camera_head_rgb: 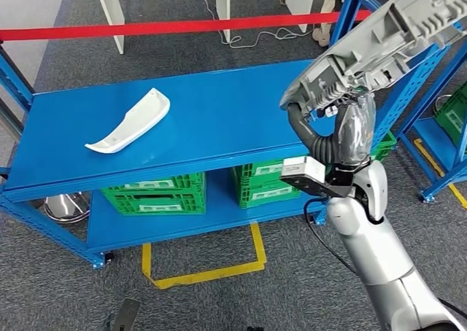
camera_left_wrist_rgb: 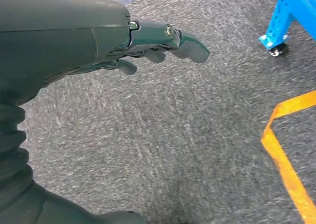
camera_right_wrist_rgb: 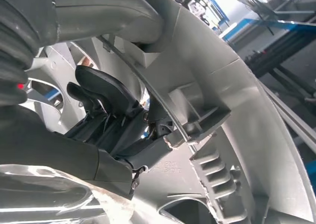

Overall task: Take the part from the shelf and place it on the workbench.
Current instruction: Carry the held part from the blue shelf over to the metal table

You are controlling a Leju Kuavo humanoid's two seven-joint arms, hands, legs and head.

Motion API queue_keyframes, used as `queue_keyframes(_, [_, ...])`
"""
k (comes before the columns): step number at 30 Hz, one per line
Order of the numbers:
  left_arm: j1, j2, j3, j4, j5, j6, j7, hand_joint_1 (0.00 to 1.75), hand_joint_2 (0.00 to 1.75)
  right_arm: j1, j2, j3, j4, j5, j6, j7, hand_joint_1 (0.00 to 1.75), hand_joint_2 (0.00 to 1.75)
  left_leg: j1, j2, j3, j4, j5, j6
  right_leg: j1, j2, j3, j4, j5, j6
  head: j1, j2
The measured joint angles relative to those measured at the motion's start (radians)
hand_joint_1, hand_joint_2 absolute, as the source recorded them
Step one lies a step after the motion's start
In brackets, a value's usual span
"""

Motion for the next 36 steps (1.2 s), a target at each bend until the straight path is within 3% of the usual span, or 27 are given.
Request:
queue_keyframes(1, [0.0, 0.0, 0.0, 0.0, 0.0, 0.0, 0.0, 0.0, 1.75, 0.0, 0.0, 0.002, 0.001, 0.001, 0.0, 0.0, 1.75, 1.75, 0.0, 0.0, -0.012, 0.002, 0.008, -0.002, 0.0, 0.0, 0.031, -0.022, 0.02, 0.0, 0.0, 0.0])
queue_keyframes(3, [0.0, -0.001, 0.001, 0.0, 0.0, 0.0, 0.0, 0.0, 1.75, -0.002, 0.0, 0.003, 0.001, 0.002, 0.0, 0.0, 1.75, 1.75, 0.0, -0.001, -0.032, 0.008, 0.022, -0.009, -0.001, 0.0, 0.136, -0.153, 0.054, -0.001, 0.001, 0.0])
queue_keyframes(5, [0.0, -0.001, 0.001, 0.0, 0.0, 0.0, 0.0, 0.0, 1.75, -0.006, 0.0, 0.005, -0.001, 0.002, 0.0, 0.001, 1.75, 1.75, -0.003, -0.002, -0.045, 0.014, 0.035, -0.019, 0.001, 0.002, 0.219, -0.271, 0.049, -0.005, 0.001, 0.0])
queue_keyframes(6, [0.0, -0.001, 0.001, 0.0, 0.0, 0.001, 0.0, 0.0, 1.75, -0.007, 0.0, 0.006, -0.002, 0.003, 0.0, 0.002, 1.75, 1.75, -0.004, -0.002, -0.049, 0.015, 0.042, -0.025, 0.003, 0.003, 0.233, -0.295, 0.041, -0.008, 0.001, 0.0])
queue_keyframes(8, [0.001, -0.001, 0.002, 0.0, 0.0, 0.002, 0.0, 0.0, 1.75, -0.007, -0.001, 0.008, -0.005, 0.003, 0.001, 0.002, 1.75, 1.75, -0.004, -0.002, -0.055, 0.015, 0.053, -0.036, 0.002, 0.003, 0.224, -0.299, 0.051, -0.023, 0.002, 0.0])
queue_keyframes(9, [0.002, -0.001, 0.002, 0.0, 0.0, 0.002, 0.0, 0.0, 1.75, -0.008, -0.001, 0.008, -0.005, 0.002, 0.004, 0.002, 1.75, 1.75, -0.003, -0.002, -0.061, 0.023, 0.041, -0.042, 0.001, 0.001, 0.216, -0.299, 0.059, -0.033, 0.001, 0.0])
queue_keyframes(11, [0.003, 0.0, 0.003, 0.0, 0.0, 0.002, 0.0, 0.0, 1.75, -0.01, -0.001, 0.011, -0.007, -0.005, 0.017, 0.002, 1.75, 1.75, -0.001, -0.002, -0.085, 0.091, -0.035, -0.053, -0.002, -0.003, 0.196, -0.301, 0.08, -0.052, -0.001, 0.0])
queue_keyframes(13, [0.003, 0.0, 0.004, 0.0, 0.001, 0.002, 0.0, 0.0, 1.75, -0.012, -0.001, 0.013, -0.008, -0.022, 0.037, 0.001, 1.75, 1.75, 0.002, -0.002, -0.112, 0.219, -0.128, -0.059, 0.0, -0.003, 0.17, -0.3, 0.1, -0.059, -0.003, 0.0])
queue_keyframes(14, [0.003, 0.0, 0.004, 0.0, 0.001, 0.002, 0.0, 0.0, 1.75, -0.012, -0.001, 0.015, -0.008, -0.034, 0.048, 0.0, 1.75, 1.75, 0.003, -0.002, -0.117, 0.271, -0.15, -0.061, 0.002, -0.003, 0.157, -0.299, 0.11, -0.06, -0.003, 0.0])
queue_keyframes(15, [0.003, 0.0, 0.004, 0.0, 0.001, 0.003, 0.0, 0.0, 1.75, -0.012, -0.001, 0.016, -0.008, -0.046, 0.06, -0.002, 1.75, 1.75, 0.003, -0.002, -0.11, 0.298, -0.148, -0.061, 0.003, -0.003, 0.143, -0.299, 0.12, -0.06, -0.003, 0.0])
queue_keyframes(16, [0.003, 0.0, 0.004, 0.0, 0.001, 0.003, 0.0, 0.0, 1.75, -0.012, -0.001, 0.017, -0.008, -0.057, 0.07, -0.004, 1.75, 1.75, 0.003, -0.002, -0.088, 0.291, -0.129, -0.058, 0.004, -0.002, 0.13, -0.297, 0.13, -0.059, -0.003, 0.0])
queue_keyframes(17, [0.002, 0.0, 0.004, 0.0, 0.001, 0.003, 0.0, 0.0, 1.75, -0.012, -0.001, 0.018, -0.008, -0.067, 0.08, -0.006, 1.75, 1.75, 0.003, -0.003, -0.05, 0.249, -0.101, -0.054, 0.005, -0.002, 0.117, -0.296, 0.139, -0.057, -0.003, 0.0])
queue_keyframes(18, [0.002, 0.0, 0.004, 0.0, 0.001, 0.004, 0.0, 0.0, 1.75, -0.012, -0.002, 0.019, -0.008, -0.076, 0.09, -0.009, 1.75, 1.75, 0.001, -0.003, 0.001, 0.181, -0.084, -0.046, 0.006, -0.001, 0.107, -0.294, 0.147, -0.055, -0.003, 0.0])
queue_keyframes(20, [-0.001, 0.001, 0.004, 0.0, 0.001, 0.005, 0.0, 0.0, 1.75, -0.014, -0.003, 0.021, -0.008, -0.094, 0.107, -0.016, 1.75, 1.75, -0.003, -0.003, 0.093, 0.042, -0.085, -0.033, 0.009, -0.001, 0.093, -0.292, 0.165, -0.047, -0.002, 0.0])
queue_keyframes(21, [-0.002, 0.001, 0.004, 0.0, 0.001, 0.007, -0.001, 0.0, 1.75, -0.015, -0.004, 0.022, -0.007, -0.103, 0.115, -0.02, 1.75, 1.75, -0.006, -0.003, 0.114, 0.001, -0.093, -0.029, 0.008, -0.002, 0.089, -0.293, 0.174, -0.042, -0.002, 0.0])
queue_keyframes(23, [-0.002, 0.001, 0.005, 0.0, 0.002, 0.009, -0.001, 0.0, 1.75, -0.018, -0.007, 0.024, -0.005, -0.123, 0.132, -0.029, 1.75, 1.75, -0.009, -0.003, 0.113, -0.02, -0.085, -0.022, 0.006, -0.004, 0.083, -0.3, 0.192, -0.031, -0.002, 0.0])
queue_keyframes(24, [-0.002, 0.001, 0.005, 0.0, 0.002, 0.01, -0.001, 0.0, 1.75, -0.02, -0.009, 0.026, -0.003, -0.133, 0.142, -0.033, 1.75, 1.75, -0.008, -0.001, 0.106, -0.024, -0.073, -0.016, 0.004, -0.003, 0.077, -0.299, 0.188, -0.025, -0.002, 0.0])
queue_keyframes(25, [-0.002, 0.001, 0.006, 0.0, 0.003, 0.012, -0.001, 0.0, 1.75, -0.022, -0.013, 0.027, -0.001, -0.145, 0.152, -0.036, 1.75, 1.75, -0.006, 0.001, 0.096, -0.029, -0.06, -0.009, 0.004, -0.001, 0.067, -0.284, 0.164, -0.02, -0.001, 0.0])
queue_keyframes(26, [-0.002, 0.001, 0.006, 0.0, 0.004, 0.013, -0.001, 0.0, 1.75, -0.025, -0.017, 0.028, 0.001, -0.155, 0.162, -0.039, 1.75, 1.75, -0.003, 0.002, 0.084, -0.032, -0.046, -0.003, 0.003, 0.0, 0.053, -0.248, 0.122, -0.015, 0.001, 0.0])
queue_keyframes(28, [-0.002, 0.0, 0.007, 0.0, 0.005, 0.015, -0.001, 0.0, 1.75, -0.03, -0.024, 0.031, 0.007, -0.173, 0.181, -0.042, 1.75, 1.75, -0.003, 0.004, 0.053, -0.031, -0.022, 0.003, 0.001, 0.001, 0.018, -0.12, 0.022, -0.009, 0.003, 0.0])
queue_keyframes(29, [-0.002, 0.0, 0.007, 0.0, 0.006, 0.015, -0.001, 0.0, 1.75, -0.031, -0.027, 0.032, 0.01, -0.18, 0.189, -0.044, 1.75, 1.75, -0.003, 0.004, 0.037, -0.029, -0.01, 0.003, 0.001, 0.001, 0.008, -0.056, -0.005, -0.005, 0.003, 0.0])
queue_keyframes(30, [-0.002, 0.0, 0.007, 0.0, 0.007, 0.016, -0.001, 0.0, 1.75, -0.031, -0.03, 0.033, 0.013, -0.185, 0.196, -0.045, 1.75, 1.75, -0.002, 0.004, 0.021, -0.027, 0.001, 0.002, 0.0, 0.001, 0.008, -0.014, -0.008, -0.002, 0.003, 0.0])
queue_keyframes(31, [-0.001, 0.0, 0.007, 0.0, 0.009, 0.017, -0.001, 0.0, 1.75, -0.032, -0.031, 0.034, 0.016, -0.189, 0.201, -0.046, 1.75, 1.75, -0.001, 0.004, 0.005, -0.023, 0.011, 0.0, -0.001, 0.001, 0.023, -0.005, 0.011, 0.0, 0.004, 0.0])
queue_keyframes(33, [-0.001, 0.0, 0.008, 0.0, 0.011, 0.018, -0.001, 0.0, 1.75, -0.034, -0.035, 0.034, 0.023, -0.195, 0.211, -0.047, 1.75, 1.75, 0.002, 0.003, -0.025, -0.014, 0.03, -0.008, -0.005, 0.0, 0.106, -0.089, 0.063, 0.004, 0.004, 0.0])
queue_keyframes(35, [-0.001, 0.0, 0.008, 0.0, 0.012, 0.02, -0.001, 0.0, 1.75, -0.042, -0.037, 0.034, 0.029, -0.199, 0.216, -0.047, 1.75, 1.75, 0.0, 0.002, -0.051, 0.0, 0.045, -0.019, -0.007, 0.002, 0.21, -0.232, 0.06, 0.006, 0.006, 0.0])
queue_keyframes(36, [-0.001, 0.0, 0.009, 0.0, 0.012, 0.02, -0.001, 0.0, 1.75, -0.046, -0.038, 0.034, 0.032, -0.2, 0.217, -0.047, 1.75, 1.75, -0.002, 0.001, -0.06, 0.006, 0.054, -0.024, -0.007, 0.004, 0.24, -0.28, 0.046, 0.003, 0.006, 0.0])
